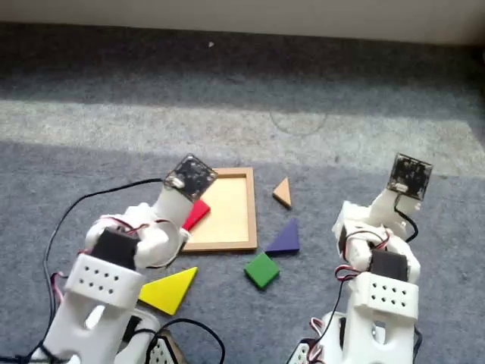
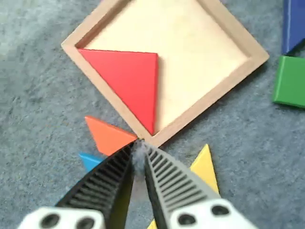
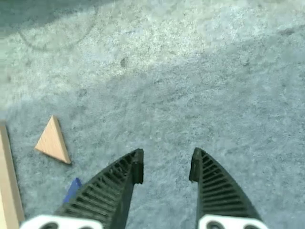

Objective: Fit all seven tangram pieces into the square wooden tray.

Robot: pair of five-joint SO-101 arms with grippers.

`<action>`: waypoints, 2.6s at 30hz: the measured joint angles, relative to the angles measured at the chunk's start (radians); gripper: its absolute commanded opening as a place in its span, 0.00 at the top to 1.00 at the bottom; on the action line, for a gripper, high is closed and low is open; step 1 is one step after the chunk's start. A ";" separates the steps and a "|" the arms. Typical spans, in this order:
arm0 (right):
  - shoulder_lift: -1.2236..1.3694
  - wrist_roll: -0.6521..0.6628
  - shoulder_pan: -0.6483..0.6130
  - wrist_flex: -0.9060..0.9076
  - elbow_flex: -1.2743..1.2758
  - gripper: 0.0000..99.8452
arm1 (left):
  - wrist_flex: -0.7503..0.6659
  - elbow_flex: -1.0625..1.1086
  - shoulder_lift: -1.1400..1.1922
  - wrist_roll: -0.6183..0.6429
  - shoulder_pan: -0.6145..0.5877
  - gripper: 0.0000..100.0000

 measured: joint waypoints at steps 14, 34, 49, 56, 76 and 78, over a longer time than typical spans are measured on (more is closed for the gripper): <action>0.000 0.000 -0.756 0.181 -0.094 0.84 | 0.003 0.284 -0.572 0.012 -0.563 0.94; 0.552 0.091 -1.316 -0.167 -0.204 0.77 | -0.071 0.345 -0.597 0.273 -0.787 0.75; 0.813 0.091 -1.359 -0.176 -0.348 0.54 | -0.091 0.345 -0.597 0.302 -0.859 0.75; 0.824 0.091 -1.390 -0.178 -0.348 0.54 | -0.095 0.345 -0.597 0.310 -0.876 0.75; 0.902 0.407 -1.185 -0.063 -0.390 0.54 | -0.097 0.359 -0.597 0.310 -0.878 0.75; 0.876 0.436 -1.155 -0.038 -0.384 0.54 | -0.097 0.359 -0.597 0.310 -0.878 0.75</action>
